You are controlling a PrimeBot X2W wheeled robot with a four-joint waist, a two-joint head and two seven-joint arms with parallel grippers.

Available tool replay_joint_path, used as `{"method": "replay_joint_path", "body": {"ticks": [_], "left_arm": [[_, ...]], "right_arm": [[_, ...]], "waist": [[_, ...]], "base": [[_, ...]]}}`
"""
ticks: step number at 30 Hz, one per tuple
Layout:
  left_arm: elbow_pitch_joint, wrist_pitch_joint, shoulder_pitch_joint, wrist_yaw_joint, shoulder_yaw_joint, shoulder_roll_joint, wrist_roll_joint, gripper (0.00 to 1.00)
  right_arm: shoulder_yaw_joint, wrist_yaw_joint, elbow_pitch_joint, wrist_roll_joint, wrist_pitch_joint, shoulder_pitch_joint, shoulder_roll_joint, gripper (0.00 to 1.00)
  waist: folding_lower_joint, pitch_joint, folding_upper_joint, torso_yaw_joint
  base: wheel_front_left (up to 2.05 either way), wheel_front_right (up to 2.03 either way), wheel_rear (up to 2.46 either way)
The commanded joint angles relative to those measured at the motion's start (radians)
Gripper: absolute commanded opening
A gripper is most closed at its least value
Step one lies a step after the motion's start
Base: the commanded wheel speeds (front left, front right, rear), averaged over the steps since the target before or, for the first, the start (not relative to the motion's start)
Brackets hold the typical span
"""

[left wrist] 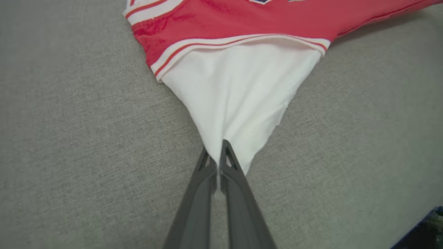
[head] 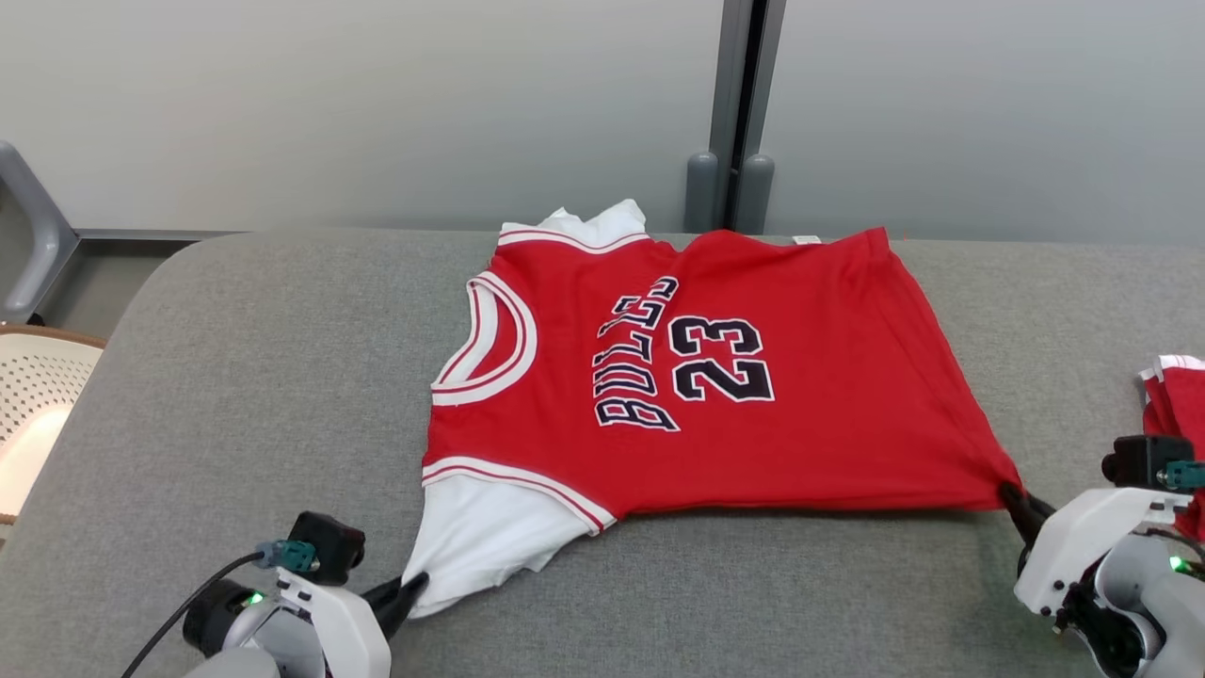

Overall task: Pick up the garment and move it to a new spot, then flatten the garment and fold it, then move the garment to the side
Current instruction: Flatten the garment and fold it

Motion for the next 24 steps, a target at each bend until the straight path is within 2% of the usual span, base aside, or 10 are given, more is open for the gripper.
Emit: {"method": "replay_joint_path", "body": {"ticks": [1, 11, 24], "left_arm": [[-0.034, 0.021, 0.031, -0.001, -0.01, 0.024, -0.058, 0.0], [-0.205, 0.087, 0.067, -0.001, -0.074, 0.126, -0.203, 0.0], [-0.472, 0.209, 0.086, -0.001, -0.118, 0.283, -0.355, 0.0]], "right_arm": [[0.017, -0.001, -0.02, 0.027, 0.036, 0.034, -0.023, 0.0], [0.06, 0.0, -0.148, 0.151, 0.203, 0.096, -0.11, 0.0], [0.089, 0.0, -0.372, 0.279, 0.481, 0.152, -0.295, 0.0]], "waist": [[0.0, -0.019, -0.0001, -0.006], [0.0, -0.047, -0.0001, -0.019], [0.0, -0.057, -0.0001, -0.034]], "base": [[0.0, 0.0, 0.0], [0.0, 0.0, 0.0], [0.0, 0.0, 0.0]]}}
